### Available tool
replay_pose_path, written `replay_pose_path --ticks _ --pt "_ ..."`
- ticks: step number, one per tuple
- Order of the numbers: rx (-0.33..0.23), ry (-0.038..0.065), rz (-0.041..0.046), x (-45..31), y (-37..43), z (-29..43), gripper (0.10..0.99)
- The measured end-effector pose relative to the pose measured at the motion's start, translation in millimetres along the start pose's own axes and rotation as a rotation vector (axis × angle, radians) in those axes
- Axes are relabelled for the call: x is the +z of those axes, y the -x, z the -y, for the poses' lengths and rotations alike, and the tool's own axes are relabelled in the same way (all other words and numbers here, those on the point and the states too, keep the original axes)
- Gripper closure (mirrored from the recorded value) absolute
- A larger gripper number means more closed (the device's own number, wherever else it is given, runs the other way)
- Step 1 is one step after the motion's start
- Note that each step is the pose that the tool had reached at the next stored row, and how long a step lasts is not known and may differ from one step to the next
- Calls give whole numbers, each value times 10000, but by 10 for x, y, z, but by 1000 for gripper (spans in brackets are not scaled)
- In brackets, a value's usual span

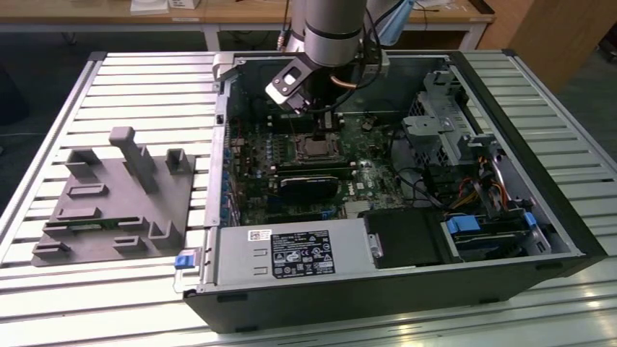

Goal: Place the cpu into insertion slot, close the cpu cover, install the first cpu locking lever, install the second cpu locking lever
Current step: 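Close the cpu cover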

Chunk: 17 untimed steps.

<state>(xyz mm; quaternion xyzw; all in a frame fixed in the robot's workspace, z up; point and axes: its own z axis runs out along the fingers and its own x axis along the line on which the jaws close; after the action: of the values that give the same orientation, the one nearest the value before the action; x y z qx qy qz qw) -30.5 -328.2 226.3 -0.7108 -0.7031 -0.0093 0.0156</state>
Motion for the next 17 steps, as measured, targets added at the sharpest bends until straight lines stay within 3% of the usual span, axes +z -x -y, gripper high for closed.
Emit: replay_pose_path --ticks 6,17 --pt "-97 -3 1 0 1 1 980" --pt "-2012 -70 17 1 0 1 980"
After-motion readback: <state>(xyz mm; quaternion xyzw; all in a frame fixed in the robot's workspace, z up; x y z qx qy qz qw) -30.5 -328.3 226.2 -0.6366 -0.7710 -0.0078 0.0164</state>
